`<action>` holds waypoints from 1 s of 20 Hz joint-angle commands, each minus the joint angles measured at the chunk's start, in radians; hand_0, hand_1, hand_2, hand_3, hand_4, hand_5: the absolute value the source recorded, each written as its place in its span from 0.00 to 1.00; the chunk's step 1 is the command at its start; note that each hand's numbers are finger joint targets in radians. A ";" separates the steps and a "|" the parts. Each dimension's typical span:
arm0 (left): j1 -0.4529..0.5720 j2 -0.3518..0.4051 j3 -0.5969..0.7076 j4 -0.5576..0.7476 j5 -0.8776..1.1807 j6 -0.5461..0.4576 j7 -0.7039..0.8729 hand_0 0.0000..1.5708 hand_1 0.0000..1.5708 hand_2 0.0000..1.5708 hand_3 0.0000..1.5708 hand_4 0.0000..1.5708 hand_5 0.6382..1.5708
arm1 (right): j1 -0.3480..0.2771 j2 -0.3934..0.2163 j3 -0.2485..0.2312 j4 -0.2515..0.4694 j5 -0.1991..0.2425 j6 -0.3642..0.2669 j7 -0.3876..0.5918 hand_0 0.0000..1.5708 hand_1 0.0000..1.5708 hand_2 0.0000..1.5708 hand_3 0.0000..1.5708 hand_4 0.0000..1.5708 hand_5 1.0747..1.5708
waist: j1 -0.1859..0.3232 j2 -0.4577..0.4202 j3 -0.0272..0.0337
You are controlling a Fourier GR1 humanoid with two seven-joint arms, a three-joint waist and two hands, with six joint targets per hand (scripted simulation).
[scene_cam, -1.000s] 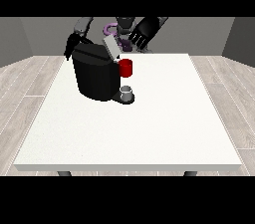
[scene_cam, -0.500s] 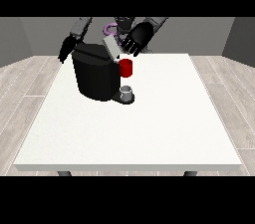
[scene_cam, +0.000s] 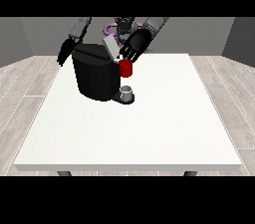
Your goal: Insert the coffee pod into the coffee machine and close the lid
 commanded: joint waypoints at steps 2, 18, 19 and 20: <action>-0.003 -0.006 -0.010 0.018 -0.003 -0.040 -0.002 0.77 0.77 0.80 0.78 0.27 1.00 | 0.019 0.021 0.012 0.004 0.012 -0.021 0.007 0.00 0.00 0.00 0.00 0.02 1.00 | 0.010 -0.032 0.0000; -0.052 0.036 -0.002 0.022 -0.032 0.009 -0.061 0.77 0.77 0.79 0.76 0.22 1.00 | -0.036 0.001 -0.031 0.029 -0.014 -0.020 -0.014 0.00 0.00 0.00 0.00 0.00 1.00 | 0.011 0.051 0.0002; -0.046 0.004 0.003 0.024 -0.021 0.011 -0.041 0.77 0.77 0.79 0.76 0.23 1.00 | -0.028 -0.007 -0.032 0.039 -0.002 -0.026 0.002 0.00 0.00 0.00 0.00 0.00 1.00 | 0.013 0.024 0.0001; -0.047 -0.014 0.000 0.011 -0.029 0.056 -0.045 0.76 0.76 0.78 0.74 0.23 1.00 | -0.059 -0.044 -0.042 0.036 -0.009 0.005 -0.022 0.00 0.00 0.00 0.00 0.00 1.00 | 0.005 0.048 0.0002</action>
